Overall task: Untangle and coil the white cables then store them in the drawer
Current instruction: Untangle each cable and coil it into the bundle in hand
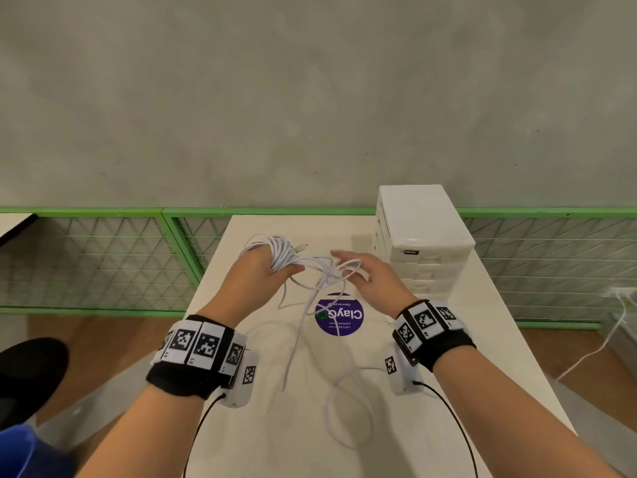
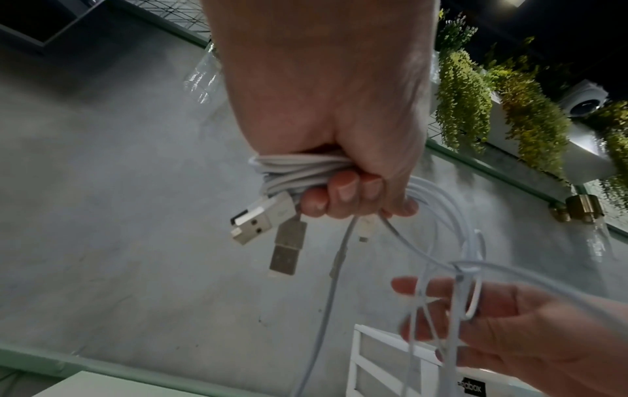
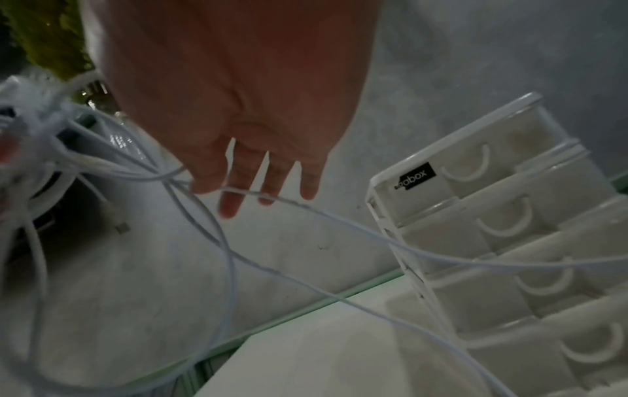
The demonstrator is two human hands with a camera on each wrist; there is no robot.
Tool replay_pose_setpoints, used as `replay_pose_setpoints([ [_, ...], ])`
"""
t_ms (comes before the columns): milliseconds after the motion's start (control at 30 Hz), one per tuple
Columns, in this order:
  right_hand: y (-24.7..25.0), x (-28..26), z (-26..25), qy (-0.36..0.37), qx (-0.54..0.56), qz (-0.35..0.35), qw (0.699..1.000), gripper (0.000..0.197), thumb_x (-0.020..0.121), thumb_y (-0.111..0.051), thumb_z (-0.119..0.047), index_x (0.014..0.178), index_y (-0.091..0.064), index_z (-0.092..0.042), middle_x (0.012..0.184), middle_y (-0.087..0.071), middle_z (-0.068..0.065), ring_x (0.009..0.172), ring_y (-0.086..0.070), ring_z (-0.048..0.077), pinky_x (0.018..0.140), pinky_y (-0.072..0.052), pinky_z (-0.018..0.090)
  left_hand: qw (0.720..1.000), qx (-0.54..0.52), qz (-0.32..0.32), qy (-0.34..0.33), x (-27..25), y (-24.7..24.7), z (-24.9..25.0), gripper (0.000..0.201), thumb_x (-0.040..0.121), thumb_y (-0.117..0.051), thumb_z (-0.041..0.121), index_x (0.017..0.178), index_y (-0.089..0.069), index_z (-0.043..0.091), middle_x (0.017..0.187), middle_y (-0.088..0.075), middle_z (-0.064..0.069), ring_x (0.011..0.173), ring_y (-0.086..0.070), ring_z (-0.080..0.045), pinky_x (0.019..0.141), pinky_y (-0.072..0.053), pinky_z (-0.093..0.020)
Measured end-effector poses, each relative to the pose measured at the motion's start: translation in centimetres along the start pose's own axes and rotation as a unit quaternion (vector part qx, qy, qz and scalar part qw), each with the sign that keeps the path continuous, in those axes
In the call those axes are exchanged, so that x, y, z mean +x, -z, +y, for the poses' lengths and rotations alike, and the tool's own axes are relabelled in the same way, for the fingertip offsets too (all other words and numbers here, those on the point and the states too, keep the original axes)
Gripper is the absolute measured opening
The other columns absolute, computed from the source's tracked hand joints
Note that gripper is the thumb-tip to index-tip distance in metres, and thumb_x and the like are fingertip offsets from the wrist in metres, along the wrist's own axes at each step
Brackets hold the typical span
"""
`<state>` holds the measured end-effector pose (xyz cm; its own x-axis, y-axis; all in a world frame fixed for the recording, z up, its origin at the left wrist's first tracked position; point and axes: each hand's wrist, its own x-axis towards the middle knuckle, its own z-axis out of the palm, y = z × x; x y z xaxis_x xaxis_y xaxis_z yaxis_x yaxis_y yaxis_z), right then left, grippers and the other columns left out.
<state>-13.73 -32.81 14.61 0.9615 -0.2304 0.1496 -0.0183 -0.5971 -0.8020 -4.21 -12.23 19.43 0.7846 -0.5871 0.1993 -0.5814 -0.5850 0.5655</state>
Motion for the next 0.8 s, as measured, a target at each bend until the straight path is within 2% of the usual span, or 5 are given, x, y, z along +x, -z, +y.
replay_pose_setpoints([
  [133,0.3,-0.2,1.2,-0.04,-0.003,0.077,0.996,0.022,0.093,-0.05,-0.01,0.104,-0.069,-0.011,0.099,-0.069,0.002,0.087,-0.059,0.016,0.084,-0.048,0.03,1.0,-0.007,0.011,-0.005,-0.4,0.5,-0.6,0.04,0.086,-0.063,0.039,0.063,-0.041,0.015,0.063,-0.05,-0.008,0.061,-0.049,-0.026,0.059,-0.038,-0.038],
  [233,1.5,-1.3,5.5,-0.156,-0.07,0.148,0.974,0.023,0.095,-0.046,-0.015,0.102,-0.068,-0.011,0.099,-0.069,0.003,0.087,-0.058,0.02,0.075,-0.04,0.026,0.998,-0.026,0.052,0.004,-0.9,1.4,-1.0,0.042,0.087,-0.065,0.028,0.058,-0.036,0.019,0.059,-0.042,0.002,0.057,-0.042,-0.012,0.052,-0.029,-0.022],
  [500,2.9,-4.9,11.1,-0.391,-0.174,0.092,0.899,0.029,0.092,-0.043,-0.011,0.113,-0.063,-0.01,0.12,-0.061,0.015,0.11,-0.056,0.034,0.092,-0.044,0.036,0.998,-0.039,0.035,0.028,-1.5,0.7,-1.7,0.039,0.089,-0.064,0.028,0.059,-0.039,0.019,0.058,-0.042,0.004,0.055,-0.042,-0.007,0.051,-0.03,-0.015],
  [667,1.2,-2.9,6.3,-0.107,-0.057,0.112,0.986,0.03,0.094,-0.045,-0.006,0.115,-0.064,-0.014,0.119,-0.06,0.0,0.111,-0.053,0.013,0.098,-0.039,0.026,0.998,-0.051,0.011,0.029,-1.0,0.0,-0.4,0.041,0.088,-0.064,0.031,0.059,-0.037,0.021,0.056,-0.041,0.005,0.053,-0.041,-0.008,0.051,-0.027,-0.023],
  [800,-0.7,-1.4,1.6,-0.054,0.097,-0.006,0.994,0.023,0.096,-0.047,-0.011,0.099,-0.065,-0.024,0.099,-0.066,-0.008,0.092,-0.058,-0.003,0.082,-0.04,0.007,0.999,-0.042,0.002,0.012,-0.7,-0.1,0.7,0.04,0.088,-0.063,0.031,0.059,-0.037,0.022,0.057,-0.042,0.006,0.054,-0.04,-0.007,0.049,-0.025,-0.018],
])
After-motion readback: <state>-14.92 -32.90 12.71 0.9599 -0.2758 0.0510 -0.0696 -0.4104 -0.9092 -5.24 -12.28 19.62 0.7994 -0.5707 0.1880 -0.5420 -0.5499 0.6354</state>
